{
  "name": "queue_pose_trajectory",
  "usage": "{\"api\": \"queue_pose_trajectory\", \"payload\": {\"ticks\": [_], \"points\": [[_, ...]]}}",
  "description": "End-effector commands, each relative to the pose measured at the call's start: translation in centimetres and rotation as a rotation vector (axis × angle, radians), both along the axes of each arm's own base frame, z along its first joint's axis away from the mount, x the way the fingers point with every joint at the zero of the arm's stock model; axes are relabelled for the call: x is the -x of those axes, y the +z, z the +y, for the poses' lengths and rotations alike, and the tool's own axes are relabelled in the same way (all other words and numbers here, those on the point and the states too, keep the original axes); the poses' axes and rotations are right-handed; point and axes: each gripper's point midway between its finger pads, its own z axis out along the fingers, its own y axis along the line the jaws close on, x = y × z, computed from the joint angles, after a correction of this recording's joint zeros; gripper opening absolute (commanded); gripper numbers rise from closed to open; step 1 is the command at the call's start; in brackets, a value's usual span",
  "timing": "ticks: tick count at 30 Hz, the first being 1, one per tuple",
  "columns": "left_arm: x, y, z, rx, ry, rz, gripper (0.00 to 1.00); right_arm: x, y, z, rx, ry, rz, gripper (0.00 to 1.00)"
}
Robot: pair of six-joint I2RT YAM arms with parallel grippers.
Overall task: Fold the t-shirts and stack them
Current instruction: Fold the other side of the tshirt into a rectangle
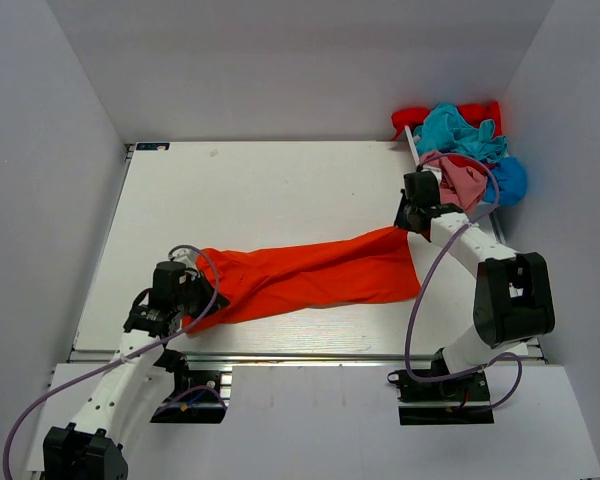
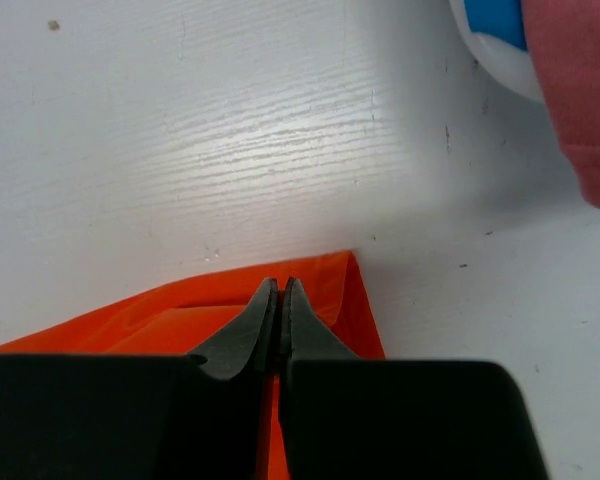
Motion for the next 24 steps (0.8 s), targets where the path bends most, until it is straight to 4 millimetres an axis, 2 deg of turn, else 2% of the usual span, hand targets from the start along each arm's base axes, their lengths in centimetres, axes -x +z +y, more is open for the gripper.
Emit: {"api": "queue_pose_trajectory", "payload": {"ticks": [1,2,6,7,8,10,11,12,13,14,15,16,17,19,20,21,23,24], "points": [[0.4,0.3,-0.4,0.034,0.004,0.008,0.01,0.2,1.0,-0.2,-0.02,-0.014,-0.036,0.0],[0.4,0.5,-0.4,0.036,0.004,-0.001,0.04,0.9,0.4,-0.5,-0.024,-0.025,-0.019,0.0],[1.4,-0.9,-0.6,0.051,-0.004,0.044,0.42,2.1,-1.0,-0.9,-0.014,-0.045,0.014,0.0],[1.6,-1.1,-0.8,0.057,-0.011,0.055,0.44,2.6,-1.6,-1.2,-0.016,-0.062,0.027,0.04],[1.6,-1.1,-0.8,0.063,-0.004,0.06,0.48,3.0,-1.9,-1.4,-0.033,-0.104,0.04,0.11],[2.0,-1.4,-0.7,0.06,-0.003,0.079,0.56,4.4,-2.6,-2.8,0.012,-0.159,0.063,0.15],[2.0,-1.2,-0.7,0.061,-0.003,0.07,0.57,4.8,-2.8,-3.5,0.02,-0.204,0.063,0.21],[1.9,-0.9,-0.8,0.067,0.003,0.073,0.61,5.8,-2.7,-4.3,0.037,-0.238,0.053,0.31],[1.7,-0.6,-0.8,0.069,0.003,0.064,0.78,6.3,-2.6,-5.0,0.048,-0.274,0.048,0.63],[1.6,-0.2,-0.8,0.069,0.002,0.061,0.81,6.7,-2.6,-5.4,0.051,-0.301,0.049,0.73],[1.5,0.1,-0.9,0.071,0.002,0.052,0.84,7.3,-1.8,-6.1,0.054,-0.336,0.021,0.85],[1.4,0.1,-0.7,0.064,0.009,0.05,0.98,7.9,-1.8,-6.6,0.072,-0.353,0.032,0.9],[1.0,1.1,-0.8,0.067,0.009,0.032,1.0,8.0,-0.9,-6.8,0.066,-0.361,0.003,0.9],[0.6,1.9,-0.6,0.048,0.001,0.004,1.0,8.0,-0.2,-6.7,0.062,-0.353,-0.009,0.9],[-0.1,3.3,-0.2,0.028,0.015,-0.034,1.0,7.9,0.1,-6.6,0.062,-0.337,-0.013,0.9],[-0.5,3.8,0.0,0.006,0.011,-0.049,1.0,7.4,0.9,-5.3,0.017,-0.261,-0.029,0.9],[-1.7,5.6,0.5,-0.026,0.024,-0.105,1.0,6.3,2.1,-4.0,-0.002,-0.176,-0.074,0.9],[-2.1,5.9,0.6,-0.04,0.023,-0.115,1.0,6.4,2.0,-1.1,-0.092,-0.023,-0.055,0.9]]}}
